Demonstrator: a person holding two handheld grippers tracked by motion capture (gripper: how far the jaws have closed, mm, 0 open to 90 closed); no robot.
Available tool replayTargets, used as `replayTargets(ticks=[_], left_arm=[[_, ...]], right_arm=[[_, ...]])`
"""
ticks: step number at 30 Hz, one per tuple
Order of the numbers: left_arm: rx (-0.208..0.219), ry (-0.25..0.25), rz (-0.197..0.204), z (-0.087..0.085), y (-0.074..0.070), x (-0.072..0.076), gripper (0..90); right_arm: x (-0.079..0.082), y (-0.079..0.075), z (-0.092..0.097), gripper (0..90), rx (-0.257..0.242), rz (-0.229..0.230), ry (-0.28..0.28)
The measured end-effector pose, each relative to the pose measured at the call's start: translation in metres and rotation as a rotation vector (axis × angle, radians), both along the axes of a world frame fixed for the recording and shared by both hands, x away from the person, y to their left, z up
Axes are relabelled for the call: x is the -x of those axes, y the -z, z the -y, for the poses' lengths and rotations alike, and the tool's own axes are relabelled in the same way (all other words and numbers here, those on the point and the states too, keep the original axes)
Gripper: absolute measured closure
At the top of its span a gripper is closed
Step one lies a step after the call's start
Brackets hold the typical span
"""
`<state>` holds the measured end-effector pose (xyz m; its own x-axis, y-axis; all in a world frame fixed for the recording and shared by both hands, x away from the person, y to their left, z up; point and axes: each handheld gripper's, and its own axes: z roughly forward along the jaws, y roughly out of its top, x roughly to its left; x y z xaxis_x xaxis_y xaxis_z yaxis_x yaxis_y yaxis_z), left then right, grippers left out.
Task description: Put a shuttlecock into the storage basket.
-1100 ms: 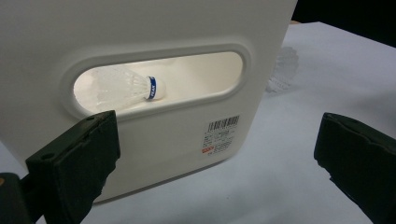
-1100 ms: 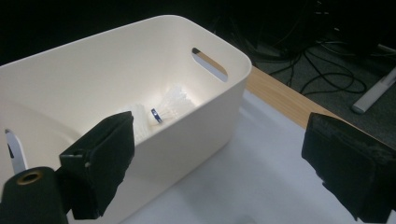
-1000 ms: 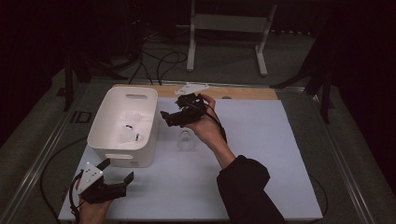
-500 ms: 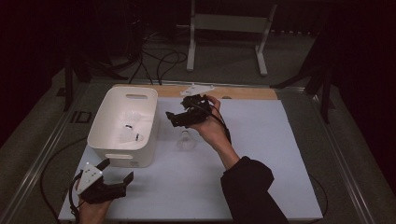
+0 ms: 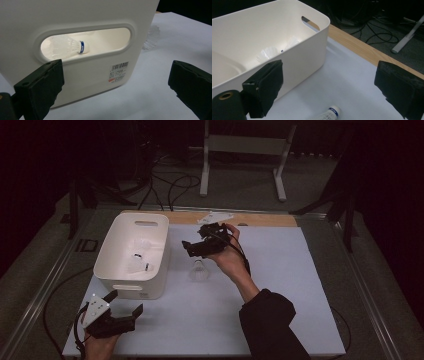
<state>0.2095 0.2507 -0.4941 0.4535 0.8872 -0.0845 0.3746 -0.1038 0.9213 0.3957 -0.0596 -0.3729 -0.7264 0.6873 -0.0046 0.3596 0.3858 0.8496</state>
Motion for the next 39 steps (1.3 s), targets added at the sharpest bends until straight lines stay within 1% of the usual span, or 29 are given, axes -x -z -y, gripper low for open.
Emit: replayTargets(ticks=[6, 7, 13, 17, 18, 22, 33, 39], left_arm=[[-0.001, -0.001, -0.001, 0.000, 0.000, 0.000, 1.0], [-0.001, -0.001, -0.001, 0.000, 0.000, 0.000, 1.0], [-0.001, -0.002, -0.001, 0.000, 0.000, 0.000, 1.0], [0.002, -0.002, 0.001, 0.000, 0.000, 0.000, 1.0], [0.000, -0.002, -0.001, 0.000, 0.000, 0.000, 1.0], [0.001, -0.002, 0.001, 0.000, 0.000, 0.000, 1.0], [-0.001, -0.001, 0.000, 0.000, 0.000, 0.000, 1.0], [0.001, -0.002, 0.000, 0.000, 0.000, 0.000, 1.0]], right_arm=[[-0.001, 0.006, 0.006, 8.4, 0.011, -0.010, 0.010], [-0.001, 0.006, 0.006, 8.4, 0.004, -0.010, 0.012], [-0.001, 0.010, 0.011, 8.5, 0.021, -0.011, 0.025], [0.000, 0.013, 0.013, 8.9, 0.029, -0.021, 0.030], [0.000, 0.014, 0.013, 8.8, 0.038, -0.019, 0.031], [0.000, 0.017, 0.015, 8.9, 0.037, -0.018, 0.035], [0.002, 0.025, 0.020, 9.3, 0.065, -0.021, 0.047], [0.001, 0.029, 0.023, 9.2, 0.068, -0.023, 0.055]])
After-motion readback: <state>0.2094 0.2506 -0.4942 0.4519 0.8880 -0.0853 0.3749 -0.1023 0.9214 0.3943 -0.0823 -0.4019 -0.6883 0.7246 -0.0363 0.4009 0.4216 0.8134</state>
